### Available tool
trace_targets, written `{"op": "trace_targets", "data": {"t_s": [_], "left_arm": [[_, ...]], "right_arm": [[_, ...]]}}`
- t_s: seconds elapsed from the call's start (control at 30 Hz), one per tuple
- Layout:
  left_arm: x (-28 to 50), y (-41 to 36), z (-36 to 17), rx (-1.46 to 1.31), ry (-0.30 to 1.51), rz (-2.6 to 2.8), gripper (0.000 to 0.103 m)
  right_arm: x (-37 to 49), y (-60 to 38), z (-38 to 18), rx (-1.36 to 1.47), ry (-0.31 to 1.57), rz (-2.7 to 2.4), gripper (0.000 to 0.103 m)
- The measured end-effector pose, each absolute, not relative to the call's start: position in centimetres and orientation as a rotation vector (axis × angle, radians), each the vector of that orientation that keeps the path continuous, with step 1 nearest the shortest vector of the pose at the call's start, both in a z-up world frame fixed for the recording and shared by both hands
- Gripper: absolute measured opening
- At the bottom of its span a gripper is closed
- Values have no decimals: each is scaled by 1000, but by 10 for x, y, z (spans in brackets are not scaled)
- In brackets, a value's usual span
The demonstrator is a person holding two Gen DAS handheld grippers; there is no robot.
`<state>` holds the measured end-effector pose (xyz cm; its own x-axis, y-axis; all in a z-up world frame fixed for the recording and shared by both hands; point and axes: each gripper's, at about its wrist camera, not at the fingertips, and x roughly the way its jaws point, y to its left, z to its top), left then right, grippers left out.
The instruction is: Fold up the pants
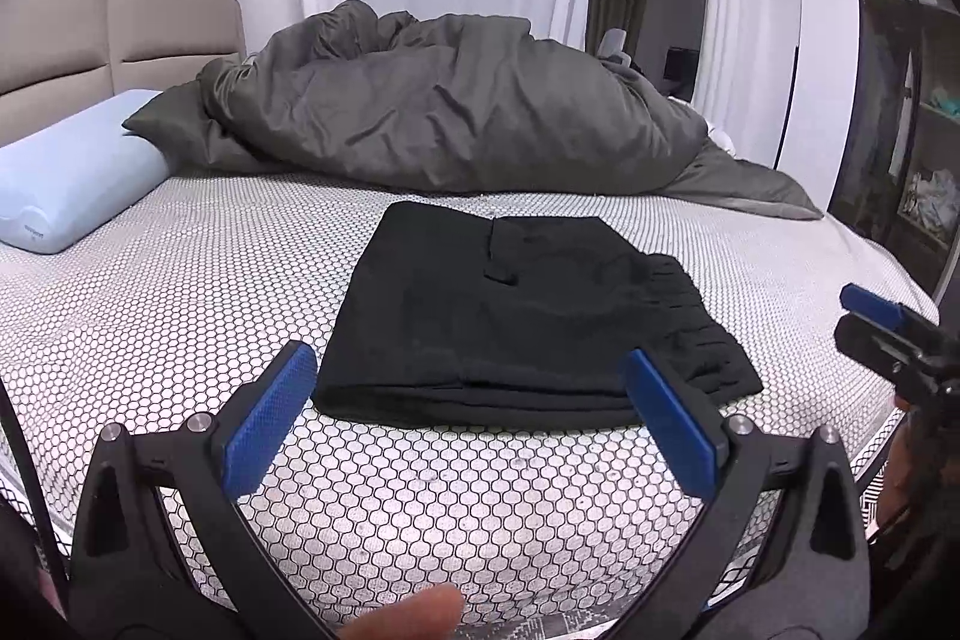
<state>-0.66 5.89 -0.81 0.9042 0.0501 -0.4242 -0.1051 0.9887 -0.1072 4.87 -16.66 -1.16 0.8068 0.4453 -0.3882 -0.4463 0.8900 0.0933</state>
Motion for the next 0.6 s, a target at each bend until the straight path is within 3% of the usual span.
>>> {"op": "trace_targets", "data": {"t_s": [0.6], "left_arm": [[-16,62,-4,-115,419,101,102]], "right_arm": [[49,-161,-13,-15,397,474,103]]}}
